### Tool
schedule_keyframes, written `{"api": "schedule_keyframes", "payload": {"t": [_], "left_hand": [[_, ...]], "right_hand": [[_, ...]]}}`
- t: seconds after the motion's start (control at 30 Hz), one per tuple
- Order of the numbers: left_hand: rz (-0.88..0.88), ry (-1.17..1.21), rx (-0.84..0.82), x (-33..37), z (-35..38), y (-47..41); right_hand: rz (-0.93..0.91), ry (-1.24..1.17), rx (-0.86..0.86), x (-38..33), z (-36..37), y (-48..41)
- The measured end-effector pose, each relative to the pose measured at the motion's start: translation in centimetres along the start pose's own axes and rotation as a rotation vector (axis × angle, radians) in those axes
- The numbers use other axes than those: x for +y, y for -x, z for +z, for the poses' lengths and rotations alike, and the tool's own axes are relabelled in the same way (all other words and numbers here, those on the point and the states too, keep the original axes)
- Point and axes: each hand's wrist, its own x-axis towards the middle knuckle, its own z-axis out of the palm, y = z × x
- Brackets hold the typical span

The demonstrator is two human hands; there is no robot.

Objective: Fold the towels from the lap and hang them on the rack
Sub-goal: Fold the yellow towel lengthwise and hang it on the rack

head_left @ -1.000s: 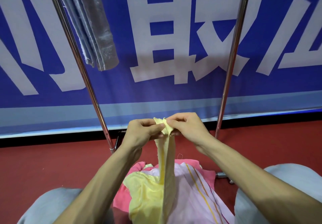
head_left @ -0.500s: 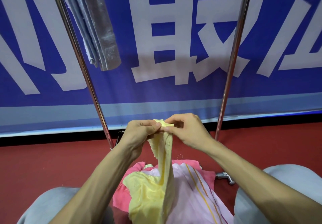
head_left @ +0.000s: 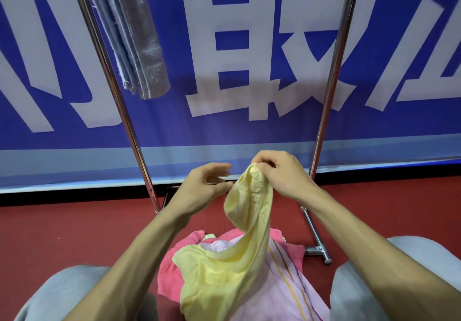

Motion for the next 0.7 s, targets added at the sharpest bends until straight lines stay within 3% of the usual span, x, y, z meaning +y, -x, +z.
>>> {"api": "schedule_keyframes", "payload": {"t": [0.1, 0.23, 0.33, 0.47, 0.7], "left_hand": [[0.106, 0.036, -0.047, 0.2, 0.8, 0.1], [0.165, 0.117, -0.045, 0.4, 1.4, 0.1], [0.136, 0.100, -0.056, 0.0, 1.7, 0.0], [0.080, -0.100, -0.011, -0.8, 2.0, -0.1], [-0.010, -0.002, -0.061, -0.1, 2.3, 0.2]], "right_hand": [[-0.095, -0.019, -0.043, -0.4, -0.1, 0.3], [-0.058, -0.179, 0.061, 0.0, -0.1, 0.0], [-0.035, -0.326, 0.048, -0.1, -0.1, 0.0], [-0.030, -0.450, 0.028, -0.3, -0.4, 0.0], [0.078, -0.385, 0.137, 1.3, -0.9, -0.8]]}}
